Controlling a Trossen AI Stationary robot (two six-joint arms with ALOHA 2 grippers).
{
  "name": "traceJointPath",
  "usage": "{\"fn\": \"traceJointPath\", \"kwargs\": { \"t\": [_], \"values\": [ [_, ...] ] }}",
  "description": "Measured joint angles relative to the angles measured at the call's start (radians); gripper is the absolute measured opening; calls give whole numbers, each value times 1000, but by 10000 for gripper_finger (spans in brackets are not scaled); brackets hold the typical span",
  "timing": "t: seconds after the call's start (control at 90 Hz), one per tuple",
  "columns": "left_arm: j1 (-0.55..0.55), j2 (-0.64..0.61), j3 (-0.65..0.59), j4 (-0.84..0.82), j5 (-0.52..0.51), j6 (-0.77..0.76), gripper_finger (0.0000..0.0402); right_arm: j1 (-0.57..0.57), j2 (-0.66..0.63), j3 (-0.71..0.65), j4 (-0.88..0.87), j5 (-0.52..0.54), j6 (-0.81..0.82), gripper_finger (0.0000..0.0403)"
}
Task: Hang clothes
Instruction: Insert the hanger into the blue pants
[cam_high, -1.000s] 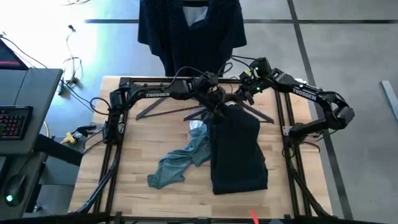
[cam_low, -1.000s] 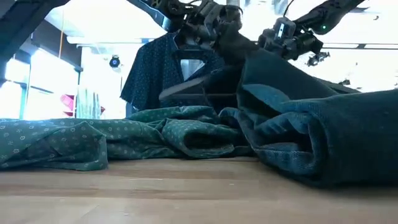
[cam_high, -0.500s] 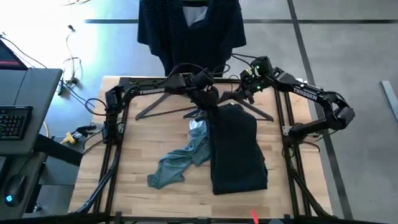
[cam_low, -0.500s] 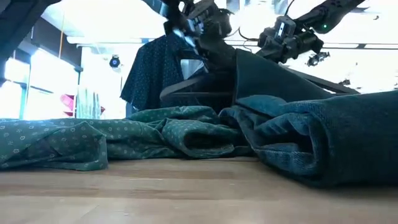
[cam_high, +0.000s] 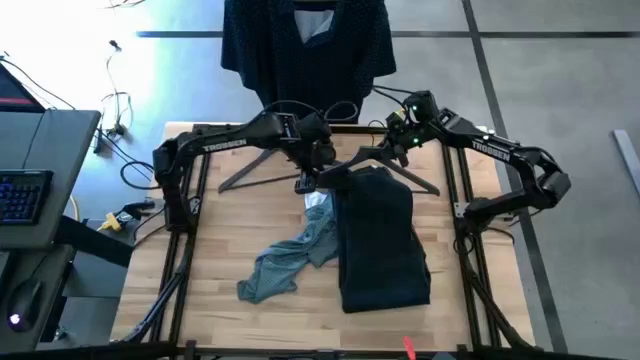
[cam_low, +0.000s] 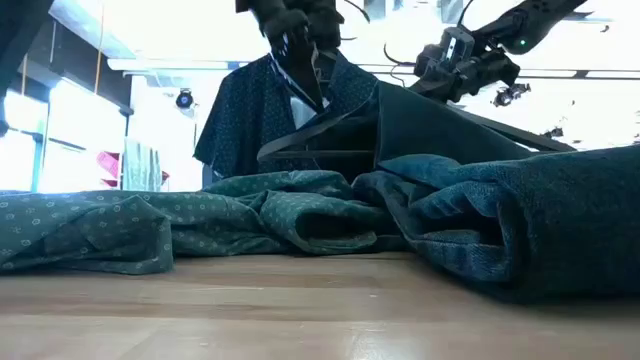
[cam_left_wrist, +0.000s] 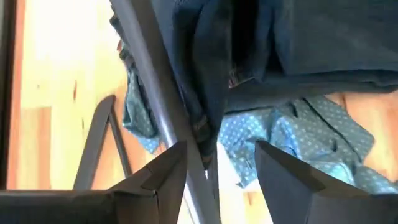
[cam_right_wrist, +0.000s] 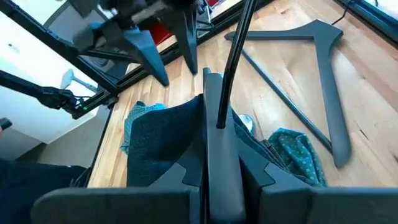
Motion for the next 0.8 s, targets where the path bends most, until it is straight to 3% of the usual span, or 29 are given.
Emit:
{"fn": "traceJointPath", "kwargs": {
  "t": [0.144, 0.344, 0.4, 0.522, 0.633, 0.8],
  "values": [
    [-32, 9, 2, 88, 61, 24, 114, 0, 0, 0, 1, 9, 0, 23],
    [-32, 91, -16, 227, 47, 41, 23, 0, 0, 0, 12, 41, 8, 23],
    [-30, 120, -16, 258, -11, 26, 8, 0, 0, 0, 19, 42, 17, 23],
    [-33, 168, -16, 373, -195, 16, 11, 2, 0, 0, 20, 60, 19, 23],
    [-33, 153, -12, 416, -168, -47, 12, 1, 0, 0, 20, 49, 19, 22],
    [-28, 91, 42, 179, -121, -91, 20, -1, 0, 0, 19, 40, 18, 22]
  ]
}}
